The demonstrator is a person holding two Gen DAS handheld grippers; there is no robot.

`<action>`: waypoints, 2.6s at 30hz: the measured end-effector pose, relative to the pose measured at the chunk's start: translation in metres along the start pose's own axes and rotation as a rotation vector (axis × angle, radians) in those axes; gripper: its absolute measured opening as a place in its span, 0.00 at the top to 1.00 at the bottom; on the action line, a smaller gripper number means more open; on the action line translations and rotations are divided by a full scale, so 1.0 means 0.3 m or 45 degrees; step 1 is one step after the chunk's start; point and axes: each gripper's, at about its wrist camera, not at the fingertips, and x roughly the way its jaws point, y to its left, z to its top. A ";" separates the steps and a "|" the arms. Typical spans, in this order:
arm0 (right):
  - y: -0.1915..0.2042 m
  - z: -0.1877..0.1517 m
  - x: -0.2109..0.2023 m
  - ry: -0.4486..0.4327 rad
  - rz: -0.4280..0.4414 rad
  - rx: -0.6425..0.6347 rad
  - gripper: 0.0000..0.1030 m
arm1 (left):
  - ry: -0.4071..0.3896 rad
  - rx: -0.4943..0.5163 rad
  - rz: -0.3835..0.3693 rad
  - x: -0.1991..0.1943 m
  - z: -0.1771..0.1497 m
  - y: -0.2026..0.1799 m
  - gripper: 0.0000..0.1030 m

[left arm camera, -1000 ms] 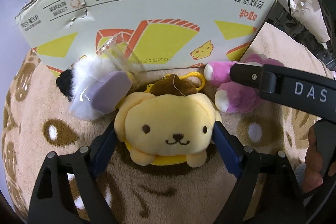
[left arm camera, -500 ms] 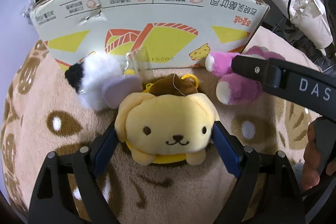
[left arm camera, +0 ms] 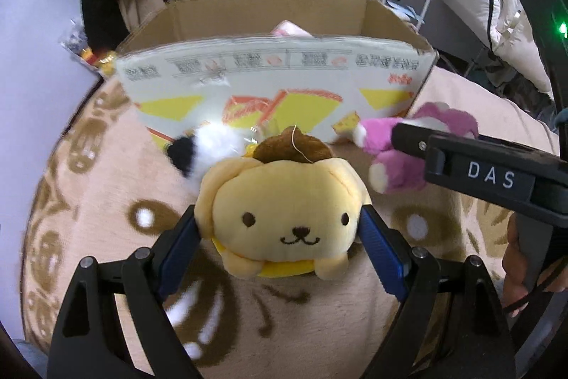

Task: Organize soft objects
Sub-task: 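Lift the yellow dog plush with the left tool while the right tool lifts the pink bear, then carry both plushes over the box and open both tools to drop them in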

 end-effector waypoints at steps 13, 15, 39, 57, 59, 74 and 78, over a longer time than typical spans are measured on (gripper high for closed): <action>0.005 0.019 -0.132 -0.175 0.002 -0.018 0.15 | -0.317 0.015 0.219 -0.228 0.073 0.006 0.17; 0.007 0.021 -0.155 -0.217 0.003 -0.018 0.15 | -0.361 0.018 0.237 -0.250 0.084 0.006 0.17; 0.051 0.117 -0.346 -0.772 0.110 -0.039 0.15 | -0.655 0.007 0.237 -0.316 0.293 0.115 0.16; 0.055 0.172 -0.174 -0.693 0.216 -0.012 0.15 | -0.508 0.091 0.211 -0.093 0.315 0.059 0.16; 0.050 0.175 -0.162 -0.687 0.224 -0.001 0.15 | -0.491 0.088 0.206 -0.077 0.315 0.058 0.15; 0.045 0.188 -0.120 -0.651 0.253 0.008 0.13 | -0.426 0.078 0.142 -0.034 0.309 0.070 0.13; 0.042 0.180 -0.111 -0.634 0.252 0.011 0.13 | -0.413 0.060 0.125 -0.031 0.314 0.082 0.13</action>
